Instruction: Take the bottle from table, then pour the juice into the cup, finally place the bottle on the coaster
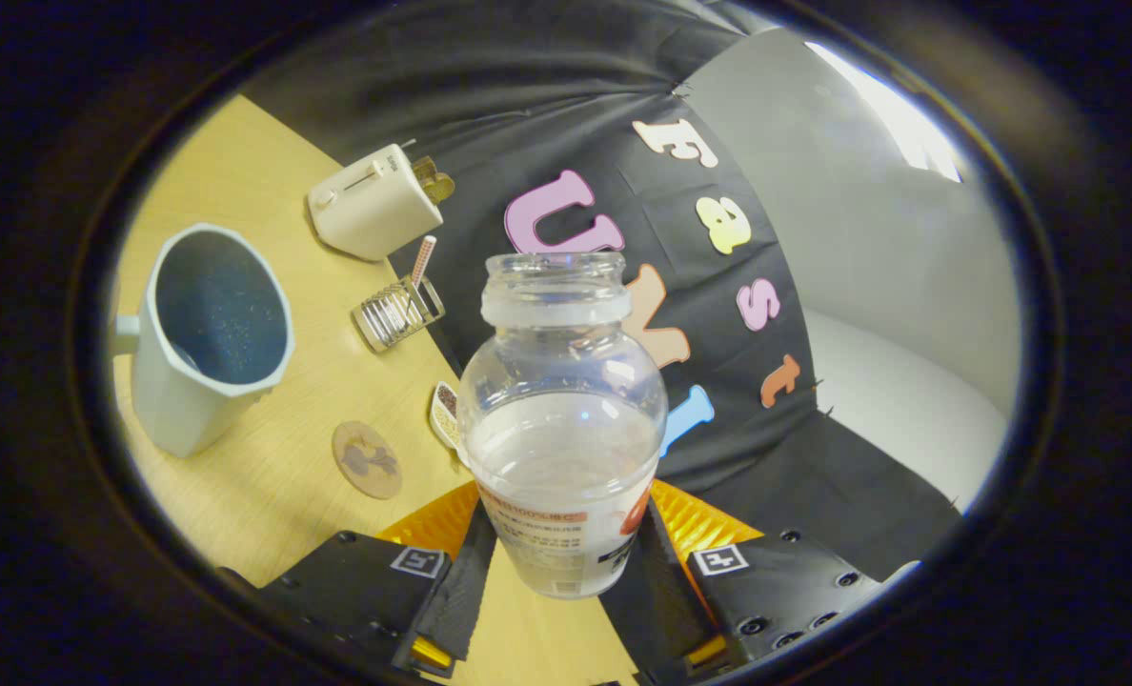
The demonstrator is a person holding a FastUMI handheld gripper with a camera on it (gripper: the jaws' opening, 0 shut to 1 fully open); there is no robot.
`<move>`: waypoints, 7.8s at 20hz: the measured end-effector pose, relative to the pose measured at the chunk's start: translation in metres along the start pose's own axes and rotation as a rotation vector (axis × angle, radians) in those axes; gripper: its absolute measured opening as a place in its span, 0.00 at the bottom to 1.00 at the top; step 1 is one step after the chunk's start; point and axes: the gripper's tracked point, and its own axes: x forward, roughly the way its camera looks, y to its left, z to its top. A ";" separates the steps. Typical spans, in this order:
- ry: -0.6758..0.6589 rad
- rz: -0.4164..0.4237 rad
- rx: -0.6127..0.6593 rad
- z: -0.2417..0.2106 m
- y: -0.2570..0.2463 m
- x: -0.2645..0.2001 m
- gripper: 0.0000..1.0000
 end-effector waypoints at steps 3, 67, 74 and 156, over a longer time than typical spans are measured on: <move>-0.025 -0.009 -0.050 0.008 0.002 -0.004 0.79; -0.245 -0.273 -0.651 0.056 -0.023 -0.017 0.78; -0.274 -0.301 -0.693 0.063 -0.026 -0.020 0.78; 0.296 0.622 1.060 -0.011 0.137 0.105 0.81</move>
